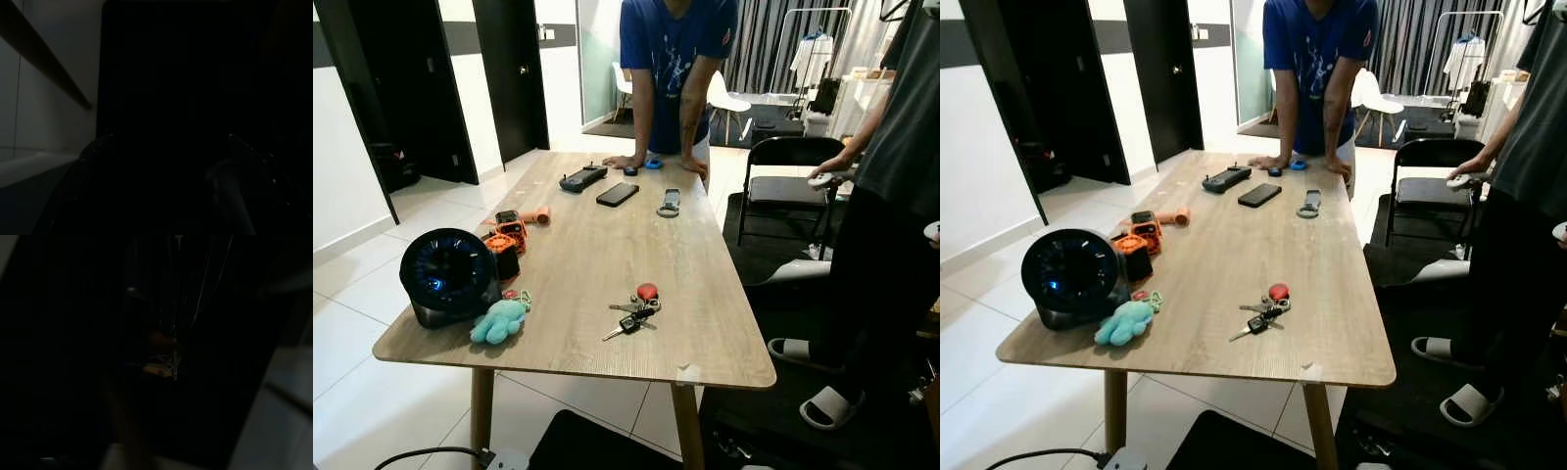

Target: Hang keys on a hook

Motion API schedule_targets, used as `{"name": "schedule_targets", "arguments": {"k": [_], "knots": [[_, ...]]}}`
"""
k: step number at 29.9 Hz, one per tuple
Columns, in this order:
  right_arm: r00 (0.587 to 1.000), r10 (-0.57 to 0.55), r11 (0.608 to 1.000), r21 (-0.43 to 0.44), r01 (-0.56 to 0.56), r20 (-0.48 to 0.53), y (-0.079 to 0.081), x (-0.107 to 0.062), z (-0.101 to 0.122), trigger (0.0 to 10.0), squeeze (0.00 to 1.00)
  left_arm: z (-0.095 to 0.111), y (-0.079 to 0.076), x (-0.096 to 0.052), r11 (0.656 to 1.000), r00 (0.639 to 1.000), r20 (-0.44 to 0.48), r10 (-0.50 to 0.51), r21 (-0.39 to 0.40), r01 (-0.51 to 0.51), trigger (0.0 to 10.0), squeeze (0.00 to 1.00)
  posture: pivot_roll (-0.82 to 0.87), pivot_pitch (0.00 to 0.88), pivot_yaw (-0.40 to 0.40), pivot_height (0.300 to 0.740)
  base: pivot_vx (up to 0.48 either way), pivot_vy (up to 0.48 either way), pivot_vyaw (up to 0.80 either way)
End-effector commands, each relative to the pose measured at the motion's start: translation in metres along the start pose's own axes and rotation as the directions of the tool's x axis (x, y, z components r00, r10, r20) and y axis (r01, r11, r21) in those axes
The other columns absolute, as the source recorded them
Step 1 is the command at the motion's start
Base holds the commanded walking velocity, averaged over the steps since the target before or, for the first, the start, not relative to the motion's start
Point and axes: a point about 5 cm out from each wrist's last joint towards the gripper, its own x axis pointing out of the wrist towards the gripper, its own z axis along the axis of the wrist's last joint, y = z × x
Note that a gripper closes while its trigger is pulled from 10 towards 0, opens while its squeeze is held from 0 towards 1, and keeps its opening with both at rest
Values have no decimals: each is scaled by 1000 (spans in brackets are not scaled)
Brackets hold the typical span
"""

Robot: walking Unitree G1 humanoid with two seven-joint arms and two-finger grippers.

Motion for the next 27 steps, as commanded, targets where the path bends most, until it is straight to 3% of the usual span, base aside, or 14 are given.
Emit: {"name": "schedule_targets", "arguments": {"k": [1, 3, 8, 11, 16, 21, 22, 23, 24, 25, 27], "knots": [[995, -99, 994, 47, 98, 28, -11, -4, -4, 10000, 0, -1, -4, -1, 998, 998, 55, 18, -67, -14, 10000, 0, 33, 46, 36, 740, 0, 0, 0], [988, -148, 986, 87, 144, 40, -16, -5, -6, 10000, 0, -3, -5, 0, 996, 998, 61, 27, -89, -22, 10000, 0, 32, 48, 38, 740, 0, 0, 0], [977, -207, 968, 152, 198, 47, -21, -8, -11, 10000, 0, -9, -12, 0, 999, 999, 33, 3, -35, -2, 10000, 0, 34, 49, 41, 740, 0, 0, 0], [971, -238, 954, 192, 229, 28, -22, -10, -20, 10000, 0, -17, -19, 2, 1000, 999, -36, -14, -16, 13, 10000, 0, 33, 47, 41, 740, 0, 0, 0], [988, -152, 977, 151, 152, -9, -8, -8, -29, 10000, 0, -14, -13, 2, 998, 999, -12, 34, -47, -35, 10000, 0, 30, 45, 42, 740, 0, 0, 0], [982, -188, 967, 174, 184, 8, -11, -6, -23, 10000, 0, -12, -11, 2, 998, 998, -8, 56, -12, -57, 10000, 0, 40, 42, 25, 740, 0, 0, 0], [982, -191, 969, 156, 189, -2, -13, -6, -23, 10000, 0, -13, -13, 3, 999, 999, -9, 45, 1, -45, 10000, 0, 43, 40, 9, 740, 0, 0, 0], [989, -142, 988, 58, 143, -28, -10, -6, -25, 10000, 0, -14, -15, 3, 999, 999, -23, 39, 8, -39, 10000, 0, 47, 39, 11, 740, 0, 0, 0], [989, -142, 988, 58, 143, -28, -10, -6, -25, 10000, 0, -14, -15, 3, 999, 999, -23, 39, 8, -39, 10000, 0, 47, 39, 11, 740, 0, 0, 0], [994, -95, 995, -21, 94, -48, -7, -6, -27, 10000, 0, -16, -16, 4, 999, 998, -35, 50, 13, -50, 10000, 0, 56, 34, 40, 740, 0, 0, 0], [992, -115, 993, -32, 114, -53, -12, -6, -26, 10000, 0, -19, -18, 4, 999, 997, -58, 51, 3, -51, 10000, 0, 58, 30, 39, 740, 0, 0, 0]]}}
